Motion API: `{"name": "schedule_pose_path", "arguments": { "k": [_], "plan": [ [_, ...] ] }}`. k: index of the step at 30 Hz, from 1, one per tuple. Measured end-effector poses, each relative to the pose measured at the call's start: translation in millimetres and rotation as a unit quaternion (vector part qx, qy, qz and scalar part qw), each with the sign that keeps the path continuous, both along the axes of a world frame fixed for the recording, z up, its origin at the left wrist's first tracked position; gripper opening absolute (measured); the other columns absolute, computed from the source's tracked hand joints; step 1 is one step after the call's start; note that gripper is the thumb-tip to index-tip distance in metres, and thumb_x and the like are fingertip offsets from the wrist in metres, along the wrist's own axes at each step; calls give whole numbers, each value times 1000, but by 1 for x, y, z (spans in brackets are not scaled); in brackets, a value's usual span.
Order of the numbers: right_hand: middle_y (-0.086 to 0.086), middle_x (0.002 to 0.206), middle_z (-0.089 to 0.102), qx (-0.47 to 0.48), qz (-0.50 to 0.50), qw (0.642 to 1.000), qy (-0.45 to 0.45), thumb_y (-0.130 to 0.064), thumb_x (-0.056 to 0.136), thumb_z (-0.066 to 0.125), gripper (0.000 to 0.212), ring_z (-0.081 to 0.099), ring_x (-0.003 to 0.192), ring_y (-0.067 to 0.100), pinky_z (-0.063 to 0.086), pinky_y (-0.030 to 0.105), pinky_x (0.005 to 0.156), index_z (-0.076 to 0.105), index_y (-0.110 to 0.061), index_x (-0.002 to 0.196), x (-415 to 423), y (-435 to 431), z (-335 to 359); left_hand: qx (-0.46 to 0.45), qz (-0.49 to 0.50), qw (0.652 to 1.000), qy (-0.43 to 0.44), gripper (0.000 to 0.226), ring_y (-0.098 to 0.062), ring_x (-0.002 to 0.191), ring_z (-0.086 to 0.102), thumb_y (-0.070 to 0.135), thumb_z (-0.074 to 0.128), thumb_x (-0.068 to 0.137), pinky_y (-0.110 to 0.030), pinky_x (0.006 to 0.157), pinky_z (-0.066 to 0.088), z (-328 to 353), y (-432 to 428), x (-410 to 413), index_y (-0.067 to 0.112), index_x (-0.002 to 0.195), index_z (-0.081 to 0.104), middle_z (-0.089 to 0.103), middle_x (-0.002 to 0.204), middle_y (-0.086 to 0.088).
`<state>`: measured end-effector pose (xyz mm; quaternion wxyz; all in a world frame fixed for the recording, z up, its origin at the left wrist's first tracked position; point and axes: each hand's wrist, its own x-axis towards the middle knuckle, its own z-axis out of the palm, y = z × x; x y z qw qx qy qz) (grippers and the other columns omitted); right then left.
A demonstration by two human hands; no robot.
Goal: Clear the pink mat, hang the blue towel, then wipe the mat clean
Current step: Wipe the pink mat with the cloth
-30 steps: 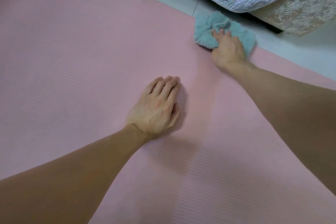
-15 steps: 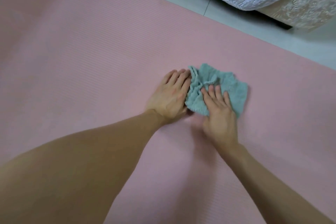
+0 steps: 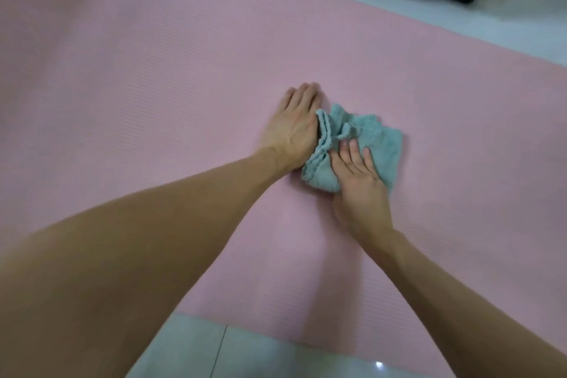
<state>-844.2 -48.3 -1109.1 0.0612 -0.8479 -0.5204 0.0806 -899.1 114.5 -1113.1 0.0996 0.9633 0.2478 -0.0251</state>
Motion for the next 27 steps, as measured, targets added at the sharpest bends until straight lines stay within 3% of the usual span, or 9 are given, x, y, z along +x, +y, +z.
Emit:
{"name": "schedule_pose_path", "arguments": {
  "k": [3, 6, 12, 16, 19, 20, 23, 27],
  "plan": [
    [15, 150, 40, 6, -9, 1000, 19, -3, 75, 37, 68, 31, 144, 28, 17, 44, 121, 45, -4, 142, 0, 0, 2, -12, 27, 998, -62, 53, -34, 139, 34, 17, 26, 96, -44, 119, 21, 1, -30, -28, -1, 144, 39, 41, 147, -18],
    [13, 149, 42, 17, -18, 999, 41, -2, 73, 39, 69, 32, 143, 28, 16, 42, 121, 48, -6, 141, 0, -5, 2, -22, 17, 995, -96, 53, -37, 135, 40, 16, 26, 94, -48, 117, 26, -5, -63, -60, -5, 140, 43, 47, 141, -23],
    [19, 139, 53, 63, 16, 995, 80, -8, 71, 33, 64, 44, 135, 35, 24, 47, 117, 58, 1, 129, -42, -47, 8, -1, -41, 995, -91, 51, -43, 132, 41, 14, 50, 94, -51, 116, 25, -11, -71, -78, -11, 138, 42, 47, 139, -28],
    [15, 144, 48, 75, 39, 987, 138, 1, 69, 55, 64, 39, 139, 32, 18, 44, 118, 55, -1, 133, -80, -88, 8, -23, -28, 999, -41, 62, -34, 144, 26, 32, 28, 97, -46, 121, 17, -7, -70, -76, -6, 147, 30, 32, 153, -21],
    [12, 146, 46, 80, 76, 978, 174, -3, 77, 69, 59, 35, 141, 31, 21, 49, 118, 55, -3, 135, -104, -118, 9, -7, -18, 999, -41, 56, -33, 144, 27, 18, 31, 95, -44, 121, 14, -8, -71, -74, -5, 147, 30, 33, 153, -19],
    [11, 146, 47, 78, 96, 975, 182, -8, 83, 69, 54, 34, 142, 30, 23, 51, 117, 55, -4, 135, -110, -126, 11, -4, -12, 998, -54, 54, -33, 142, 29, 13, 35, 95, -44, 121, 15, -8, -72, -74, -5, 146, 33, 36, 151, -19],
    [9, 145, 48, 71, 147, 965, 203, -10, 102, 37, 38, 33, 143, 26, 26, 50, 117, 57, -8, 134, -116, -147, 15, -4, -8, 998, -62, 52, -33, 141, 30, 12, 37, 96, -45, 121, 17, -8, -75, -73, -5, 144, 34, 37, 150, -19],
    [7, 146, 47, 41, 228, 946, 229, 3, 88, 58, 46, 30, 145, 23, 24, 47, 118, 60, -9, 132, -99, -161, 18, -10, -3, 998, -62, 52, -34, 140, 30, 14, 37, 96, -46, 120, 18, -8, -75, -72, -4, 144, 33, 37, 149, -19]
  ]
}}
